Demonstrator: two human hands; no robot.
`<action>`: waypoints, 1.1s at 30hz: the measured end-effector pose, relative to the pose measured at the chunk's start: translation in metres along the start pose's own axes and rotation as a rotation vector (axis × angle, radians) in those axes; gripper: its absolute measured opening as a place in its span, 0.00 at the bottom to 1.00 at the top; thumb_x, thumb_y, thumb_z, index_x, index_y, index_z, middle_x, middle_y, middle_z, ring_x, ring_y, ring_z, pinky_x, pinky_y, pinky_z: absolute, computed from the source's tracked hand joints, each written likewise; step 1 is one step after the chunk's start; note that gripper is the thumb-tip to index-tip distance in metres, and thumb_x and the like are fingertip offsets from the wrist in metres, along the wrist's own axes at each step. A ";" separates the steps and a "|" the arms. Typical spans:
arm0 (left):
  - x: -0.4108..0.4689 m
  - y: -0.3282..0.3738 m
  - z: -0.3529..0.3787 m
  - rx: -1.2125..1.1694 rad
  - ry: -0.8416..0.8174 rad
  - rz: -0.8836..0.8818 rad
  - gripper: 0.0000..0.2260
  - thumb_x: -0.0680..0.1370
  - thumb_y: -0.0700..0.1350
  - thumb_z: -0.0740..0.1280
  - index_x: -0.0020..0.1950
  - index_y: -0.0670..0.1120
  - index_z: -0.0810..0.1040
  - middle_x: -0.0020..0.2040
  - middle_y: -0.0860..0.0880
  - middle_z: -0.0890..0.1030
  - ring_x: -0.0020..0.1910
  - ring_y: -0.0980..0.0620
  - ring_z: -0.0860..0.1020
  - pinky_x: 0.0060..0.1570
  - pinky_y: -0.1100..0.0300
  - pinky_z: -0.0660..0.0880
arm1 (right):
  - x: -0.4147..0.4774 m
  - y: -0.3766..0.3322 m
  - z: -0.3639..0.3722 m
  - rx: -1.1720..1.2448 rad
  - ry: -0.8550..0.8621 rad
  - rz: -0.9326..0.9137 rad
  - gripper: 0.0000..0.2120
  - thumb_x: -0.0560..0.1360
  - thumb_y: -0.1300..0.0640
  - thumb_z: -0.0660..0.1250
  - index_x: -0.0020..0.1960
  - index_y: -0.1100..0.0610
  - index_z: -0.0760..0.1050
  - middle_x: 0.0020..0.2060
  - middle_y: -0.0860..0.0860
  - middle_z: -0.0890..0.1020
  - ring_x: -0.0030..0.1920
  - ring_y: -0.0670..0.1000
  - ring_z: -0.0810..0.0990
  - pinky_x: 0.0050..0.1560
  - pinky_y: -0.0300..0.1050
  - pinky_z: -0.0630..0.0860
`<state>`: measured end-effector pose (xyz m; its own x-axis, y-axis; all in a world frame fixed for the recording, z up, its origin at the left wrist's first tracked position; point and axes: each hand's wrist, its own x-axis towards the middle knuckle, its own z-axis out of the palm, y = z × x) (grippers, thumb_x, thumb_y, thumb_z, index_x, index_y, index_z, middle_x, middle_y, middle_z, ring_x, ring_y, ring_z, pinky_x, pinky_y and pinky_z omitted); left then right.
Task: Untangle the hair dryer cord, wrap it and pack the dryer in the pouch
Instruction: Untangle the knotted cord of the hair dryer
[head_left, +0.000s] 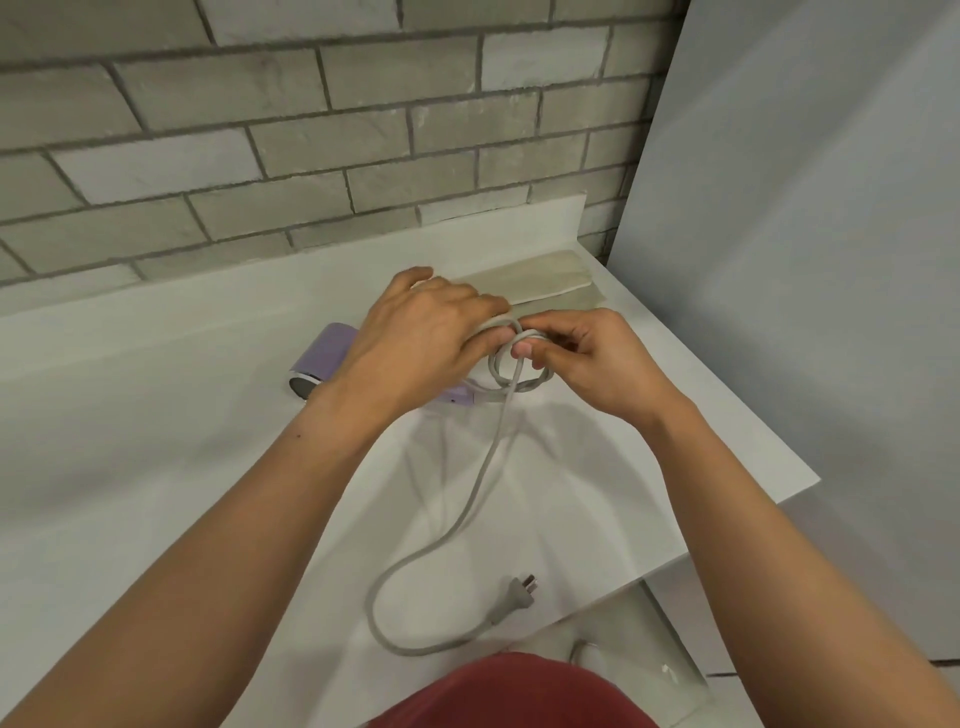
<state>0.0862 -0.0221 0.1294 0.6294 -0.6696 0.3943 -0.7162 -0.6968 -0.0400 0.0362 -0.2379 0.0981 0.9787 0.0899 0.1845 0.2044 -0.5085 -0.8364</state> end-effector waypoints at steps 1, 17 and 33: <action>0.001 -0.001 -0.001 0.000 -0.015 -0.009 0.22 0.83 0.62 0.53 0.59 0.53 0.83 0.48 0.53 0.85 0.51 0.46 0.81 0.63 0.50 0.70 | -0.001 0.000 0.000 0.027 0.011 0.008 0.08 0.80 0.57 0.73 0.57 0.49 0.86 0.43 0.46 0.87 0.44 0.49 0.83 0.47 0.38 0.79; -0.008 -0.004 -0.016 -1.006 0.388 -0.662 0.12 0.84 0.50 0.63 0.65 0.55 0.82 0.53 0.56 0.85 0.49 0.55 0.83 0.55 0.53 0.81 | -0.002 0.008 0.019 0.190 0.031 0.113 0.06 0.81 0.53 0.72 0.56 0.47 0.86 0.45 0.45 0.87 0.36 0.43 0.77 0.45 0.37 0.78; -0.001 -0.010 -0.017 -0.124 0.133 -0.040 0.14 0.83 0.55 0.63 0.54 0.51 0.86 0.43 0.51 0.83 0.45 0.45 0.79 0.46 0.53 0.69 | 0.005 0.001 0.005 -0.074 -0.004 0.021 0.08 0.82 0.48 0.70 0.58 0.41 0.85 0.47 0.42 0.87 0.45 0.45 0.82 0.50 0.47 0.79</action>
<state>0.0875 -0.0098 0.1446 0.6184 -0.5962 0.5119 -0.7284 -0.6794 0.0887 0.0410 -0.2340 0.0956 0.9828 0.0818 0.1655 0.1822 -0.5719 -0.7998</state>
